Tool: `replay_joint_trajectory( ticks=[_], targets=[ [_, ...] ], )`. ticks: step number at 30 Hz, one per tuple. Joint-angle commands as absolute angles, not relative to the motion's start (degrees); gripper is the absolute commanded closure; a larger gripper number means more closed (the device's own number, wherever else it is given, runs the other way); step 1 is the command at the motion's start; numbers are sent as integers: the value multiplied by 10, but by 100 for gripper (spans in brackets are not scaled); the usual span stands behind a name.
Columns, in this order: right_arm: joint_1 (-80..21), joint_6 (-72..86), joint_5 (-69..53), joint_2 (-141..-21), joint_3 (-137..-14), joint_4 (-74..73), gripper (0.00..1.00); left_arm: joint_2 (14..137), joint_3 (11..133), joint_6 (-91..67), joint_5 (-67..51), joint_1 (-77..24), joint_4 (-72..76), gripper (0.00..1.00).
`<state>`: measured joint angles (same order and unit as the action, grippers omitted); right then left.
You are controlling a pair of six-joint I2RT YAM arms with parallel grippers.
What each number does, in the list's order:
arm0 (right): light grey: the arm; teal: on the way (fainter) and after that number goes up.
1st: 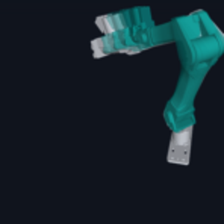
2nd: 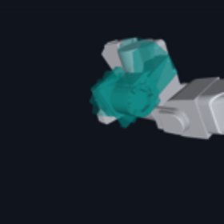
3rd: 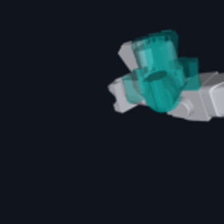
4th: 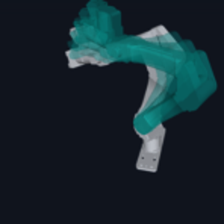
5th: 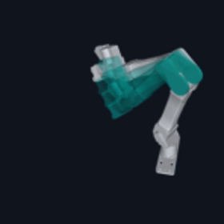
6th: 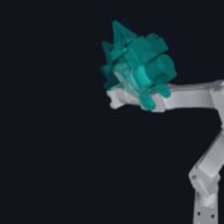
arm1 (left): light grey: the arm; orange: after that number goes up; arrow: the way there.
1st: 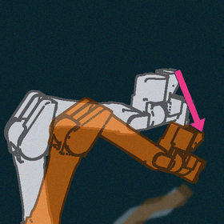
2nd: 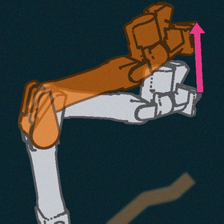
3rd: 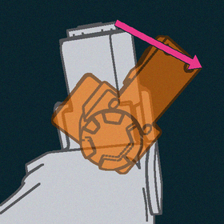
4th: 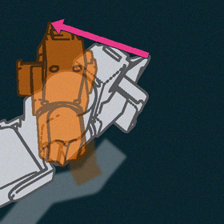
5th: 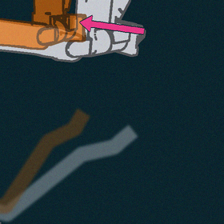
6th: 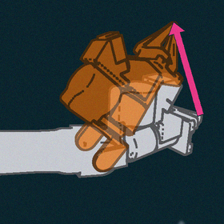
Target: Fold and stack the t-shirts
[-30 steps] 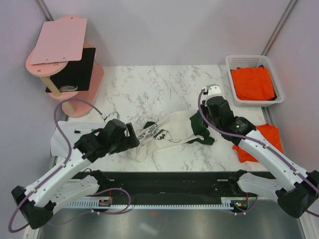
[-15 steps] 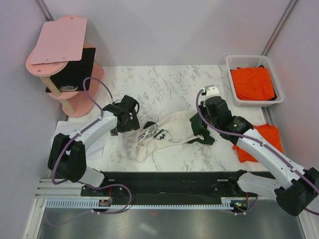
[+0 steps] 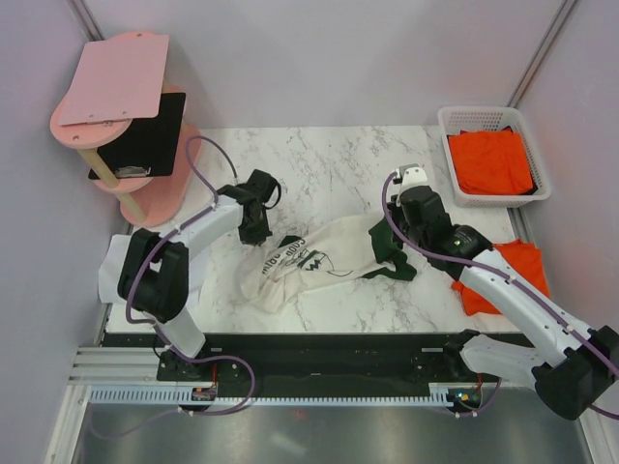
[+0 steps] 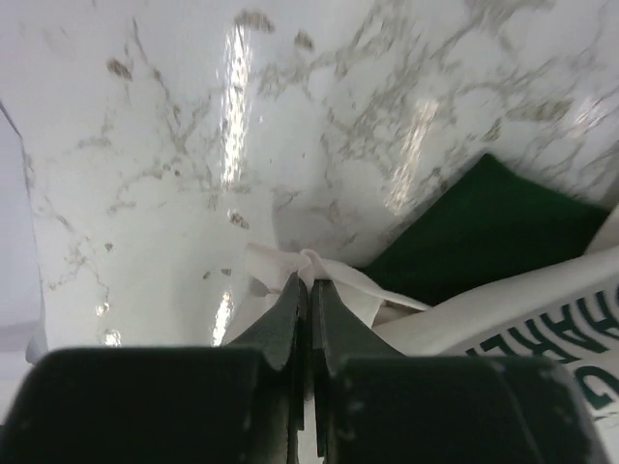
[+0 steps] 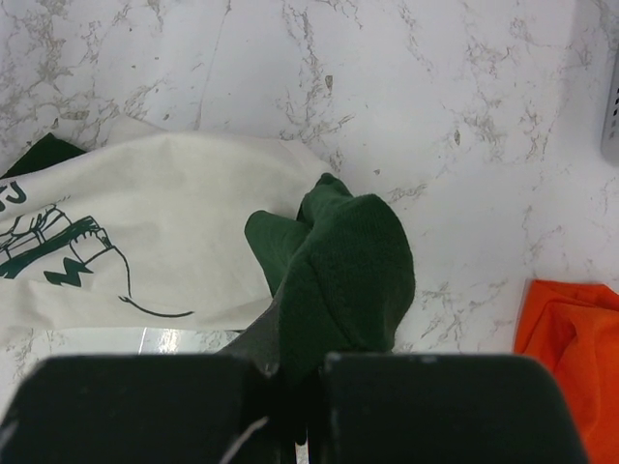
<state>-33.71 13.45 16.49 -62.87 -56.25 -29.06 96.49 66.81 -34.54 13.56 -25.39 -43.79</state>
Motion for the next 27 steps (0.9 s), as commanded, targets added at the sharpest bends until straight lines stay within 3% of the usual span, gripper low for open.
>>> replay_joint_trajectory(
  ticks=[1,5,9,17,23,24,25,26,27],
  targets=[
    [-331,132,166,-629,-568,-265,100,955,789,-302,178,-222,-459,98],
    [-329,134,169,-624,-567,-263,100,926,886,-289,207,-209,-496,98],
    [-326,137,174,-614,-561,-263,100,850,900,-293,192,-214,-498,98],
    [-325,142,178,-608,-542,-258,100,673,653,-396,149,-293,-487,98],
    [-325,148,169,-615,-539,-251,100,639,505,-505,121,-413,-487,95],
    [-323,148,168,-619,-539,-250,100,638,500,-509,118,-427,-489,86],
    [-324,149,168,-621,-541,-250,100,636,498,-516,119,-432,-500,68],
    [-324,149,167,-622,-542,-250,100,632,503,-519,136,-436,-508,27],
    [-324,149,166,-622,-542,-250,100,627,508,-522,150,-440,-517,6]
  ],
)
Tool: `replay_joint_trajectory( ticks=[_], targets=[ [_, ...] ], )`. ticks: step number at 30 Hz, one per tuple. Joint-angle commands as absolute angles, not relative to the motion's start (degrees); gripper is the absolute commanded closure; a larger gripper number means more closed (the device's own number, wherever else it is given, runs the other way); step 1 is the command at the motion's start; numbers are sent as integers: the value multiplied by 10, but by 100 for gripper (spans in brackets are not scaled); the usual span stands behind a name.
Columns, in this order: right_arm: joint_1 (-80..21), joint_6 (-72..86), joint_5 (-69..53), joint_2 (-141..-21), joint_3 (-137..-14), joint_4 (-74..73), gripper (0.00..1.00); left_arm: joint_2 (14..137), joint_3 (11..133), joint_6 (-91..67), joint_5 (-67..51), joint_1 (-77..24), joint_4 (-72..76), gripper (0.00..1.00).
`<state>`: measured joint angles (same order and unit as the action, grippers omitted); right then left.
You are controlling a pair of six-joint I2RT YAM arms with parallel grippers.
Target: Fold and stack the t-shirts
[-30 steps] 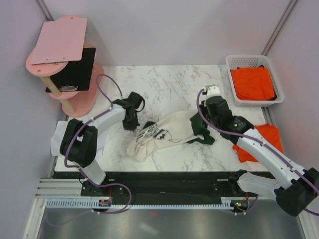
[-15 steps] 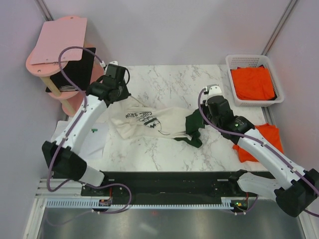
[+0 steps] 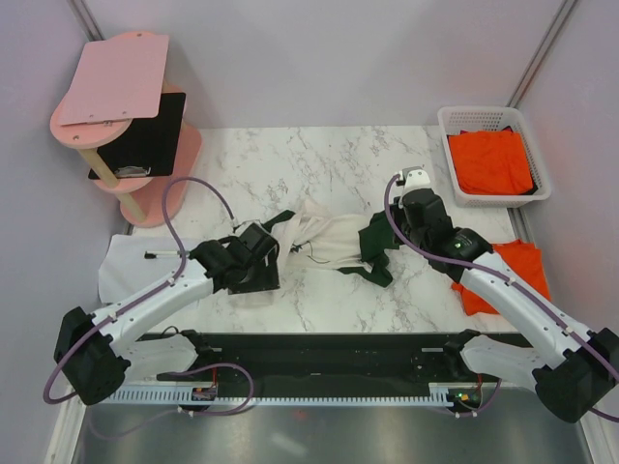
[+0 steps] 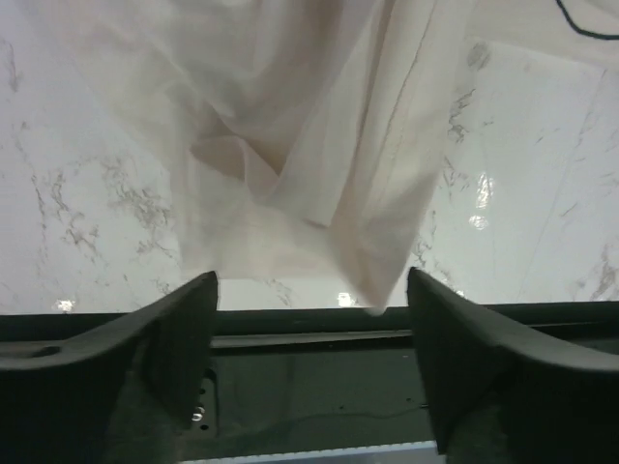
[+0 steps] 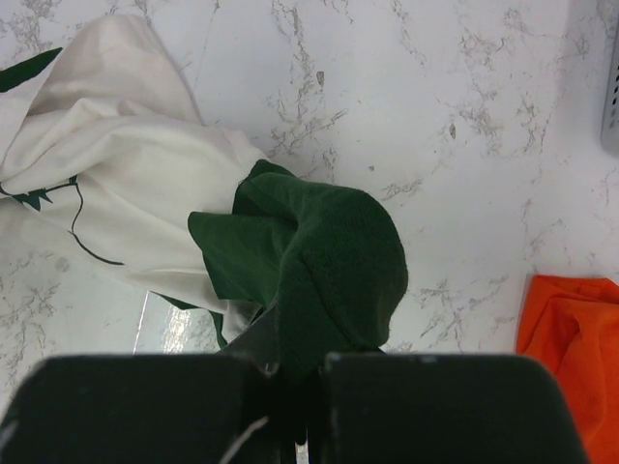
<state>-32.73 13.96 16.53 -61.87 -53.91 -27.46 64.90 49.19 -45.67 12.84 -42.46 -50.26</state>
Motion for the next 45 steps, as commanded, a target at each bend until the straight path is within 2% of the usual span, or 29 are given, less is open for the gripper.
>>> replay_joint_trajectory(
  ticks=[1,6,17,24,27,30,31,33,37,45],
  targets=[
    [-324,149,167,-622,-543,-250,100,613,523,-519,164,-440,-523,0],
    [-324,151,165,-626,-536,-248,100,637,614,-458,264,-435,-520,0],
    [-323,155,157,-620,-524,-241,100,1037,900,-309,234,-375,-472,0],
    [-320,153,157,-618,-521,-240,100,1184,1044,-256,214,-356,-481,1],
    [-317,152,158,-618,-521,-241,100,1218,1075,-246,205,-352,-484,16],
    [-315,149,163,-617,-520,-241,100,1251,1093,-242,193,-345,-495,47],
    [-314,149,163,-616,-521,-241,100,1261,1094,-240,190,-344,-497,71],
    [-309,145,167,-618,-523,-240,100,1266,1095,-240,189,-336,-502,96],
    [-300,142,166,-625,-534,-239,100,1253,1081,-242,191,-313,-505,98],
    [-283,128,152,-657,-606,-231,100,1098,1060,-220,192,-223,-505,98]
  ],
)
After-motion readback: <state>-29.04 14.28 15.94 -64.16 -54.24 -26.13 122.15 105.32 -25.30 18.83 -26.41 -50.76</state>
